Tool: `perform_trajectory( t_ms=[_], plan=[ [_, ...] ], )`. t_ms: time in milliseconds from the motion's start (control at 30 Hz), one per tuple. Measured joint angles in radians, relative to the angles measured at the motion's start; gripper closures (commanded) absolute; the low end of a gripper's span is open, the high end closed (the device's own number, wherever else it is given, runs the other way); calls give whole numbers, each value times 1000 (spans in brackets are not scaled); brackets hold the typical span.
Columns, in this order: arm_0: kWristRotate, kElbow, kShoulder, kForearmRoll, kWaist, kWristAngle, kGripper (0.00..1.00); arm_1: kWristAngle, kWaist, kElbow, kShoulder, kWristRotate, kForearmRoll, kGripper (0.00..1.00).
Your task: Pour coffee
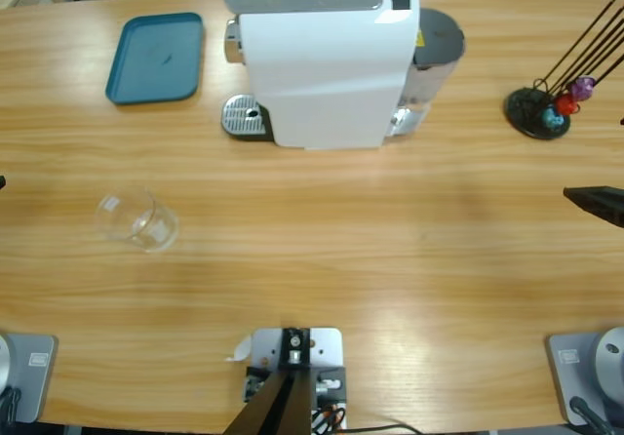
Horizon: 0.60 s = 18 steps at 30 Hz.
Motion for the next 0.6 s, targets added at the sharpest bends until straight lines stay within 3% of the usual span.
perform_trajectory(
  t_ms=[333, 500, 600],
  plan=[
    [0, 6, 0, -7, 0, 0, 0, 0, 0, 0, 0, 0, 0, 0],
    [-124, 18, 1, -19, 3, 0, 0, 0, 0, 0, 0, 0, 0, 0],
    [-148, -38, 24, -26, 22, -2, 0, 0, 0, 0, 0, 0, 0, 0]
  ],
)
